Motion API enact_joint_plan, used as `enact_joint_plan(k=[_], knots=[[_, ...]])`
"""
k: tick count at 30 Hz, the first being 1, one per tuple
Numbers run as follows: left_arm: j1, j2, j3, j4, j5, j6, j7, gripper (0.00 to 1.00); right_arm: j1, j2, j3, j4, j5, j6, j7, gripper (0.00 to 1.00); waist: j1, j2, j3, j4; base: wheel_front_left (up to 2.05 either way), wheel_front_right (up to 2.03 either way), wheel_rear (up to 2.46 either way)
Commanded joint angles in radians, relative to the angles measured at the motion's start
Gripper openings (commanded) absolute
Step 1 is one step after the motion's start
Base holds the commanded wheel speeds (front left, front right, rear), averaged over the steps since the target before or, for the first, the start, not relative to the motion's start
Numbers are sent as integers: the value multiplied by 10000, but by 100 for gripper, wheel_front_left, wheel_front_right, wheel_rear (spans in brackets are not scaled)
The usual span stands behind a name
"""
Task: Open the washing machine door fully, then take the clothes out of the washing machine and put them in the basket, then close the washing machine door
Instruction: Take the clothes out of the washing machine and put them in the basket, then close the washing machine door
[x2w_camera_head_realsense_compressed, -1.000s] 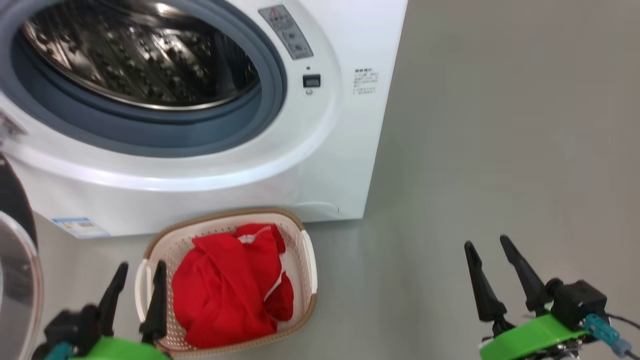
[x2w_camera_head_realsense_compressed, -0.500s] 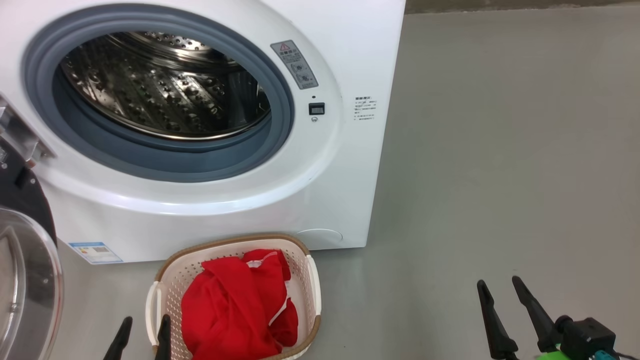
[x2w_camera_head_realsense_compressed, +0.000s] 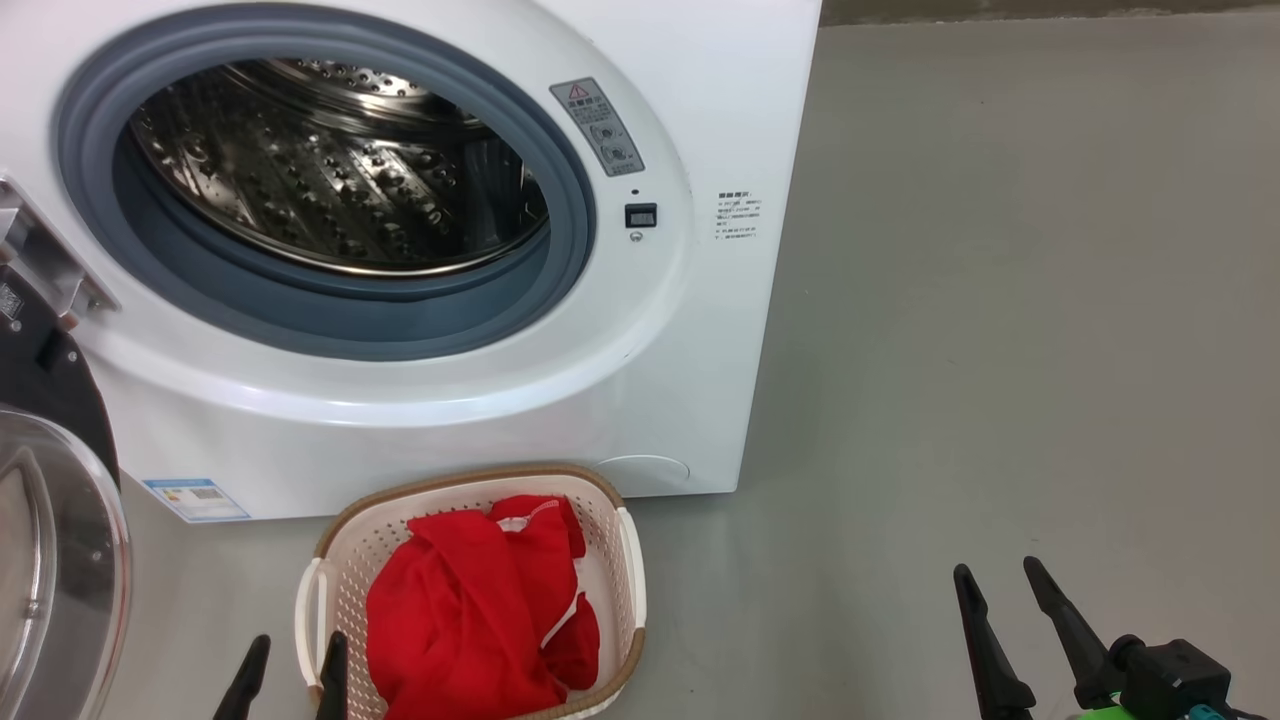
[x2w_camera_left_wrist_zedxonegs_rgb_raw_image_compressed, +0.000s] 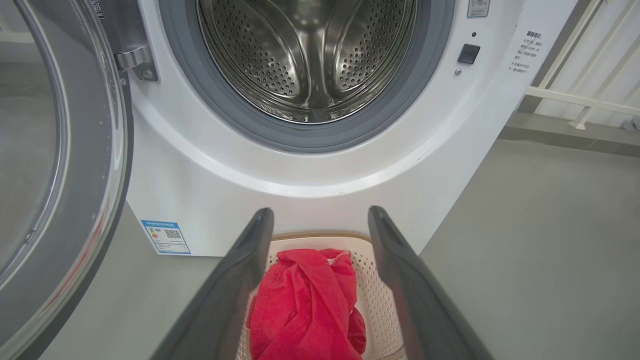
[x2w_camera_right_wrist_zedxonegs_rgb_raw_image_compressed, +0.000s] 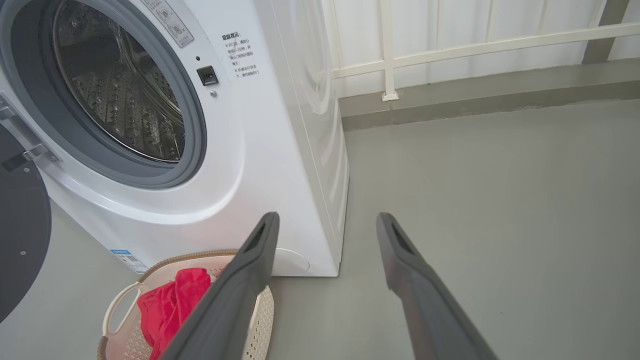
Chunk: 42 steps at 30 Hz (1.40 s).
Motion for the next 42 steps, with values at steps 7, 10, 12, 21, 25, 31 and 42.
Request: enact_joint_plan(k=[7, 10, 12, 21, 25, 31, 42], knots=[[-321, 63, 328, -324, 150, 8, -80, 100, -200, -118, 244, -229, -144, 33, -65, 100, -1, 0, 43, 38, 0, 0, 0], [-356, 54, 351, -325, 187, 8, -80, 100, -222, -118, 249, -230, -129, 33, -65, 100, -1, 0, 64, 74, 0, 0, 0], [-365, 37, 374, -337, 221, 8, -80, 100, -226, -118, 251, -232, -126, 33, -65, 100, -1, 0, 77, 109, -19, 19, 0], [-486, 22, 362, -310, 169, 8, -80, 100, -294, -118, 264, -253, -184, 33, -65, 100, -1, 0, 190, 209, -91, 91, 0], [-515, 23, 337, -329, 122, 8, -80, 100, -310, -118, 260, -258, -203, 33, -65, 100, -1, 0, 232, 221, -162, 162, 0], [-572, 68, 297, -400, 24, 8, -80, 100, -339, -118, 257, -272, -201, 33, -65, 100, -1, 0, 302, 227, -158, 158, 0], [-629, 105, 245, -521, -49, 7, -80, 100, -408, -118, 279, -289, -156, 33, -65, 100, -1, 0, 400, 259, -55, 55, 0]])
